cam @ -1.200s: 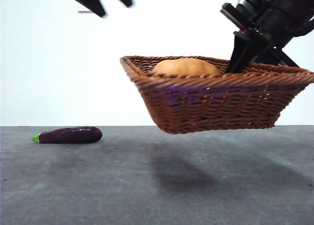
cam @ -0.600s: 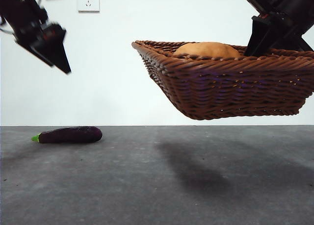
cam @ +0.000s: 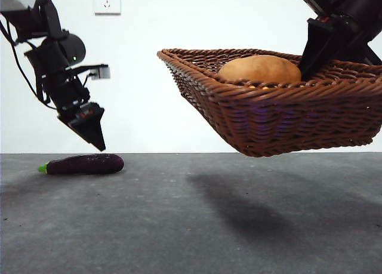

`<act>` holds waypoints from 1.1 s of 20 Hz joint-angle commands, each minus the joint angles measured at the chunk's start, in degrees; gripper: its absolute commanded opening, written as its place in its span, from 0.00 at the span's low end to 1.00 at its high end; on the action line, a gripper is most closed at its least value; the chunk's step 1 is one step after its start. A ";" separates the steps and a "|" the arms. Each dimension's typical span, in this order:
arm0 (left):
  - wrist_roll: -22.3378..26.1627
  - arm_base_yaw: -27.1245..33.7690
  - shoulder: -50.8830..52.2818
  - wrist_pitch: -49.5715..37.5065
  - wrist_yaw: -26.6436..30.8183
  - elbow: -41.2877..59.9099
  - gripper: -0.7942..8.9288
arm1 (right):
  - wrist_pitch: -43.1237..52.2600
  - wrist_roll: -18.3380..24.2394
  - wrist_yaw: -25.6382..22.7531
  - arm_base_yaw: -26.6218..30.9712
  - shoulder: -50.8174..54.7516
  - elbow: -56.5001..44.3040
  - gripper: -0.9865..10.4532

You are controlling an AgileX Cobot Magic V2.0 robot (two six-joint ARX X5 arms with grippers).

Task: Help me put the vegetables on the table into the basket

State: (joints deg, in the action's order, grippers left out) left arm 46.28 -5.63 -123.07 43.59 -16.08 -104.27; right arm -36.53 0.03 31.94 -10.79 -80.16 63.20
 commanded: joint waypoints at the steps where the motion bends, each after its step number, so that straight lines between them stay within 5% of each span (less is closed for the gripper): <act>1: 1.46 0.22 -2.38 -1.38 -0.66 -0.07 0.60 | 0.46 0.24 0.85 0.04 0.59 0.28 0.07; 10: 1.90 0.22 -7.26 -2.51 -0.81 -0.07 0.59 | 0.00 0.22 1.14 -0.02 0.59 0.28 0.07; 13: 1.55 0.22 -7.32 -3.30 -0.39 -0.07 0.38 | -0.37 0.24 1.11 -0.02 0.59 0.28 0.07; 16: -2.21 0.22 -7.32 -4.31 -0.42 -0.07 0.07 | -0.39 0.24 1.11 -0.02 0.59 0.28 0.07; 22: -7.06 0.22 -2.69 1.31 -0.90 -0.09 0.08 | -0.46 0.02 0.96 -0.02 0.55 0.28 0.07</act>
State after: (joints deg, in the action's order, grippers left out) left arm 39.94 -5.52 -127.17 45.65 -16.53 -104.25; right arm -37.47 0.47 31.94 -10.79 -80.05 63.20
